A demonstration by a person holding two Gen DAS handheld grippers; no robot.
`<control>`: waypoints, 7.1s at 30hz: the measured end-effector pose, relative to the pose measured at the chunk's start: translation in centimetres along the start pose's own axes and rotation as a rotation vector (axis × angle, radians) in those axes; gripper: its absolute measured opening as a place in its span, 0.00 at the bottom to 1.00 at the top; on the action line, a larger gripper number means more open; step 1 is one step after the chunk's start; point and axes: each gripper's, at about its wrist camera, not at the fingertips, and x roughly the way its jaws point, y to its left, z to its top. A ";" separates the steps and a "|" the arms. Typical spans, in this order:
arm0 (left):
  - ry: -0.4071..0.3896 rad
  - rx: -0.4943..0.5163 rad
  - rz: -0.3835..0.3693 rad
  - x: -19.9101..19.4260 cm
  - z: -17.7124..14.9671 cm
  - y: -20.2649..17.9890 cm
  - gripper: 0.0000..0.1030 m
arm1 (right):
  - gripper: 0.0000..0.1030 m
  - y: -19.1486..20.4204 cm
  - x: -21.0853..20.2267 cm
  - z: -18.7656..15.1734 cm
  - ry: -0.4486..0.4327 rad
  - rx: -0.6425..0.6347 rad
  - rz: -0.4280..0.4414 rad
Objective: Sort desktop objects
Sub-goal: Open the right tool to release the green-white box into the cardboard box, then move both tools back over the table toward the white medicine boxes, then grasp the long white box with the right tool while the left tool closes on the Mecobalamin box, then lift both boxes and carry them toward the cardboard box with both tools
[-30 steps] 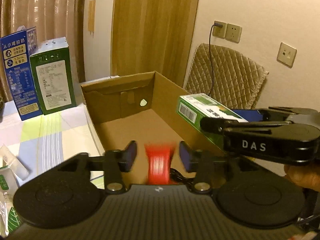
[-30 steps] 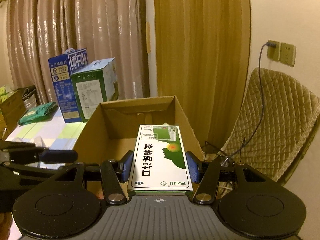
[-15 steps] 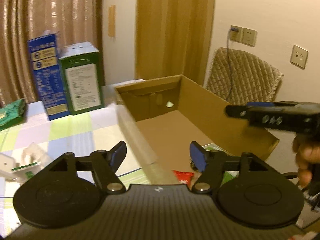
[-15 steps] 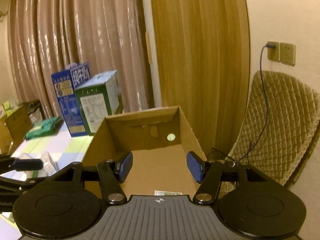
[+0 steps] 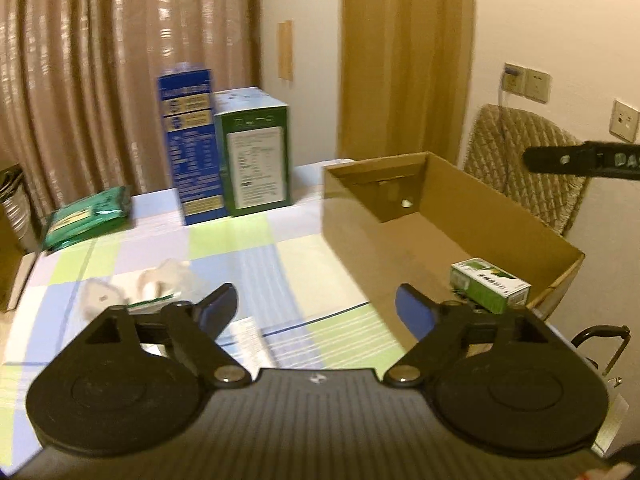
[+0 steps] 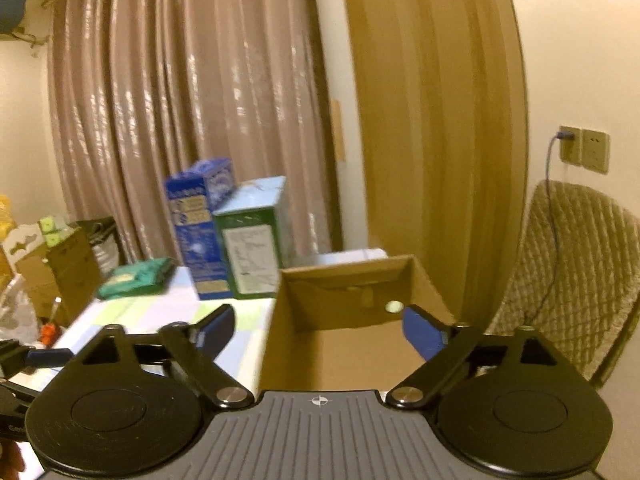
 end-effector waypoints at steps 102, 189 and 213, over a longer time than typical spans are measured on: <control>0.326 -0.148 0.217 1.3 -15.5 13.8 0.66 | 0.22 15.9 13.7 -15.4 0.544 -0.143 0.162; 0.260 -0.128 0.165 -2.0 -16.7 8.5 0.65 | 0.22 16.3 7.0 -18.7 0.445 -0.204 0.101; 0.079 -0.168 0.137 -5.7 -7.5 6.0 0.65 | 0.22 12.8 3.3 -7.4 0.260 -0.099 0.054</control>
